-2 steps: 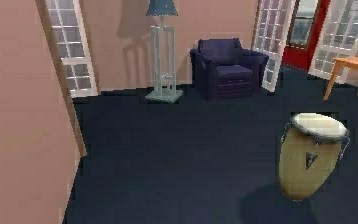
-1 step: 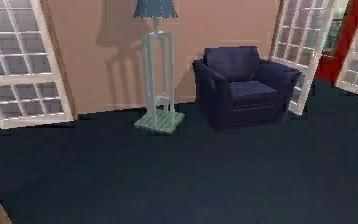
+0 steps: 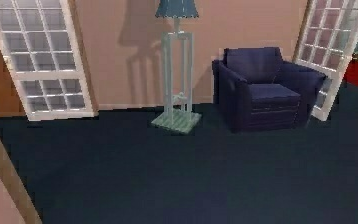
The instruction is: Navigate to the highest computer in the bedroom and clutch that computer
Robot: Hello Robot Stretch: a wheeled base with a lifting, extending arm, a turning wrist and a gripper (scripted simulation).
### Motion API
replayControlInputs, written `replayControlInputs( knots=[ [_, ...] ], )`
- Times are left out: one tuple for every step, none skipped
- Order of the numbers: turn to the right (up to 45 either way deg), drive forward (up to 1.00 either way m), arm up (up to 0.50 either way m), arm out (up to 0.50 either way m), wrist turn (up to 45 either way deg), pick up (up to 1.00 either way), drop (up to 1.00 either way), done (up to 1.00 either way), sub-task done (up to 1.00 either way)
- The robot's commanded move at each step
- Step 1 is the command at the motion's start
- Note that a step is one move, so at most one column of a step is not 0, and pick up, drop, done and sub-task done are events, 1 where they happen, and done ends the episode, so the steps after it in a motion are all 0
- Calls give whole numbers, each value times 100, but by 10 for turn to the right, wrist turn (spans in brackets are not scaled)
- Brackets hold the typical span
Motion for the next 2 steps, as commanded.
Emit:
replayControlInputs(
  knots=[
    [0, 35, 0, 0, 0, 0, 0, 0, 0],
    [420, 0, 0, 0, 0, 0, 0, 0, 0]
  ],
)
